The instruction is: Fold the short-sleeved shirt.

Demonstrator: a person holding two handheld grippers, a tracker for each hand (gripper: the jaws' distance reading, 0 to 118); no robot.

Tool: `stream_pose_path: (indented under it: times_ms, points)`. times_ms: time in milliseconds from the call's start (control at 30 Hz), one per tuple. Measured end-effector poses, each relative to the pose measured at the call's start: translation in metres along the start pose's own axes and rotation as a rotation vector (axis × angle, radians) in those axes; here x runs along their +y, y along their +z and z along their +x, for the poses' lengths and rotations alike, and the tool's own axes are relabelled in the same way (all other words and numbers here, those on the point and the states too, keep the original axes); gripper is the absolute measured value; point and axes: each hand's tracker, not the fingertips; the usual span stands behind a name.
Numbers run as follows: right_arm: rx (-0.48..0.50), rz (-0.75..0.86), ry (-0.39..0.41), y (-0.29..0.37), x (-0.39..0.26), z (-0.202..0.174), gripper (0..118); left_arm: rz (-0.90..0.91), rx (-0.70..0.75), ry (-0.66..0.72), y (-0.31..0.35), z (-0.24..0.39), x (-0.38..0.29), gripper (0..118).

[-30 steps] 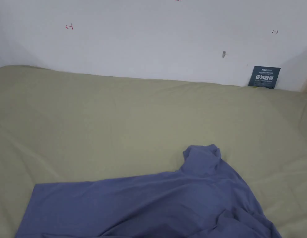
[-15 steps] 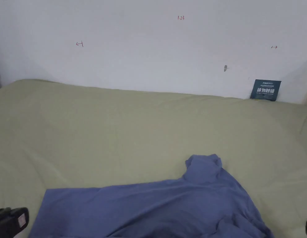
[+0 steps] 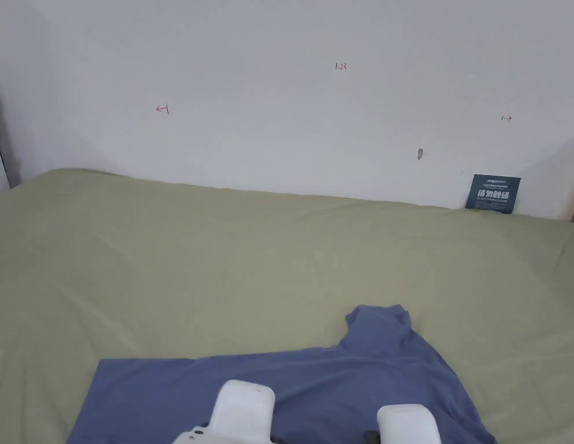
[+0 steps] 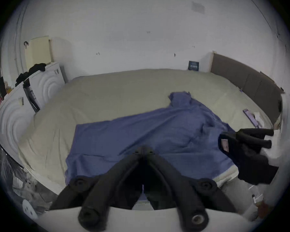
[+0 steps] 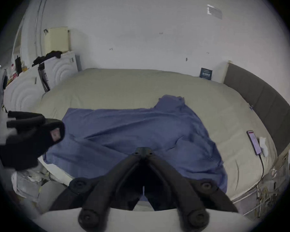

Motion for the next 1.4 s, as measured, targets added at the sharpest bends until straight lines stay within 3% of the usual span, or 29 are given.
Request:
stream_pose_path:
  times_ms: [200, 367, 400, 500, 533, 633, 667, 700, 733, 767, 800, 833, 867, 900, 1000, 1033, 1100, 1267, 1300, 1333, 1367, 1400]
  points:
    - [0.020, -0.008, -0.036, -0.009, 0.006, 0.007, 1, -0.034, 0.017, 0.073, -0.022, -0.031, 0.005, 0]
    - [0.027, 0.000, -0.075, -0.028, 0.023, 0.024, 1, -0.103, 0.098, 0.189, -0.079, -0.123, 0.033, 0]
    - [0.027, 0.001, -0.086, -0.033, 0.026, 0.029, 1, -0.140, 0.096, 0.209, -0.097, -0.146, 0.038, 5]
    - [0.028, -0.005, -0.106, -0.049, 0.035, 0.044, 1, -0.279, 0.181, 0.223, -0.162, -0.194, 0.052, 94]
    - [0.022, -0.011, -0.115, -0.054, 0.037, 0.049, 1, -0.330, 0.205, 0.229, -0.183, -0.204, 0.052, 102]
    - [0.011, -0.025, -0.134, -0.069, 0.048, 0.070, 1, -0.375, 0.157, 0.259, -0.231, -0.224, 0.050, 96]
    - [0.017, -0.033, -0.140, -0.075, 0.053, 0.081, 2, -0.393, 0.154, 0.287, -0.242, -0.226, 0.050, 81]
    - [0.015, -0.045, -0.150, -0.085, 0.062, 0.092, 5, -0.390, 0.118, 0.324, -0.246, -0.226, 0.049, 50]
    - [0.007, -0.060, -0.157, -0.095, 0.071, 0.103, 5, -0.362, 0.113, 0.336, -0.245, -0.224, 0.048, 50]
    - [0.039, -0.073, -0.183, -0.109, 0.082, 0.119, 8, -0.353, 0.111, 0.314, -0.245, -0.221, 0.047, 34]
    - [0.079, -0.097, -0.208, -0.130, 0.096, 0.137, 17, -0.335, 0.141, 0.282, -0.245, -0.217, 0.048, 5]
    - [0.104, -0.124, -0.234, -0.150, 0.109, 0.152, 54, -0.324, 0.140, 0.288, -0.242, -0.216, 0.046, 0]
    - [0.106, -0.181, -0.248, -0.176, 0.124, 0.169, 83, -0.332, 0.127, 0.271, -0.241, -0.215, 0.047, 0]
    - [0.089, -0.241, -0.192, -0.201, 0.135, 0.179, 96, -0.327, 0.133, 0.255, -0.240, -0.214, 0.048, 0]
    - [-0.064, -0.359, -0.013, -0.272, 0.162, 0.195, 96, -0.332, 0.109, 0.268, -0.233, -0.216, 0.052, 0]
    - [-0.017, -0.413, 0.005, -0.293, 0.167, 0.199, 96, -0.324, 0.100, 0.279, -0.231, -0.216, 0.053, 0]
    - [0.040, -0.520, -0.010, -0.330, 0.176, 0.201, 96, -0.329, 0.093, 0.281, -0.231, -0.219, 0.052, 0]
    - [0.022, -0.628, -0.049, -0.383, 0.175, 0.190, 94, -0.346, 0.099, 0.262, -0.233, -0.213, 0.052, 0]
    - [0.029, -0.656, -0.063, -0.387, 0.174, 0.188, 84, -0.346, 0.101, 0.264, -0.233, -0.212, 0.053, 0]
    - [0.032, -0.671, -0.084, -0.387, 0.174, 0.186, 58, -0.348, 0.098, 0.263, -0.233, -0.210, 0.053, 0]
    - [0.015, -0.649, -0.081, -0.381, 0.175, 0.182, 23, -0.351, 0.096, 0.255, -0.234, -0.214, 0.052, 0]
    - [0.020, -0.598, -0.092, -0.369, 0.178, 0.180, 1, -0.352, 0.095, 0.247, -0.233, -0.213, 0.053, 0]
